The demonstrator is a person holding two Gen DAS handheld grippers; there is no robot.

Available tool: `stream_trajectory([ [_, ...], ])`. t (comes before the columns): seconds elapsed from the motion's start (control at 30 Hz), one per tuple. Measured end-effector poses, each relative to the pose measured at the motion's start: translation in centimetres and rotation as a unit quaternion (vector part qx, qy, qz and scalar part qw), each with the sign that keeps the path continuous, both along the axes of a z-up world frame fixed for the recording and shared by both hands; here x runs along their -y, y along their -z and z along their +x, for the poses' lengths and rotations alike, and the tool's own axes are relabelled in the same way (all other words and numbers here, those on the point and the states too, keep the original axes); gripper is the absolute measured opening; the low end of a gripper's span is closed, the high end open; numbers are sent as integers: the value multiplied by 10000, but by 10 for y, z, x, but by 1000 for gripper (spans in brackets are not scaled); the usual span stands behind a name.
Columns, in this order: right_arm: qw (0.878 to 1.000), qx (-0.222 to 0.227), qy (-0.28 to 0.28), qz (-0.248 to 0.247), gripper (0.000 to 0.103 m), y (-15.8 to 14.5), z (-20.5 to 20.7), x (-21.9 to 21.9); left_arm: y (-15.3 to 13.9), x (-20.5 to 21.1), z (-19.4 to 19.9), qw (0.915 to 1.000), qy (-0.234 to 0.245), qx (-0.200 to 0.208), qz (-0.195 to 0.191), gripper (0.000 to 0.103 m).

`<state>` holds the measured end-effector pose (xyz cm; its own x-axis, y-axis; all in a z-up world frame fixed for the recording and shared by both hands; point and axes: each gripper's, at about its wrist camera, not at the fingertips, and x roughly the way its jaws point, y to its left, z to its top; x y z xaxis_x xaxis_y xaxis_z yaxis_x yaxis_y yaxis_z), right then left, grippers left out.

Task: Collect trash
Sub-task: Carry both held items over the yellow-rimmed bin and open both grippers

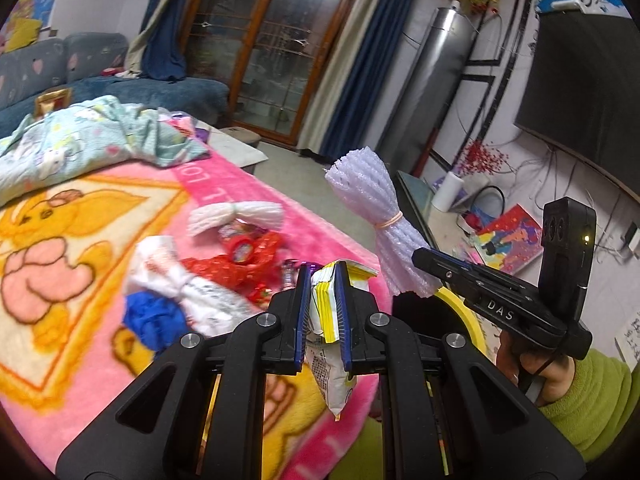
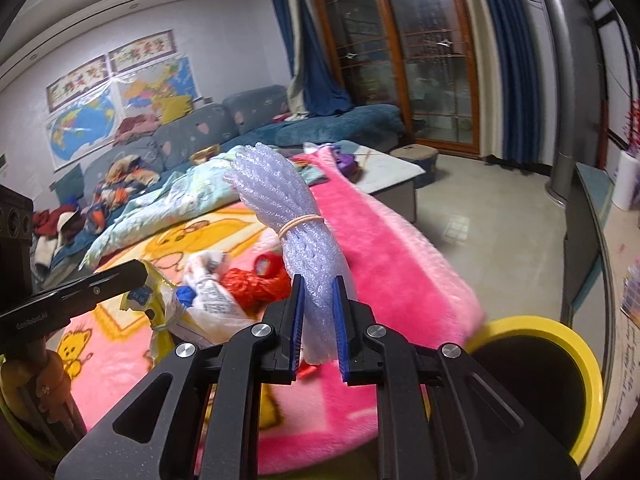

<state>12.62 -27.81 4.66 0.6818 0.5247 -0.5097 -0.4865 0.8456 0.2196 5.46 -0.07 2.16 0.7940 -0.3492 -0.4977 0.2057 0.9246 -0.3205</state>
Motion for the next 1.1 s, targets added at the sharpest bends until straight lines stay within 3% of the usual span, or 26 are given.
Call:
stream_trajectory([
  [0.37, 9952, -268, 917, 198, 14, 9, -2, 67, 0, 54, 23, 9984, 553, 53, 125, 8],
  [0.77, 9757, -955, 1919, 462, 14, 36, -2, 141, 14, 128, 55, 9929, 1166, -5, 220, 8],
  [1.1, 9585, -1504, 2328, 666, 16, 60, 4, 182, 44, 177, 72, 9863, 1585, -293, 339, 8],
])
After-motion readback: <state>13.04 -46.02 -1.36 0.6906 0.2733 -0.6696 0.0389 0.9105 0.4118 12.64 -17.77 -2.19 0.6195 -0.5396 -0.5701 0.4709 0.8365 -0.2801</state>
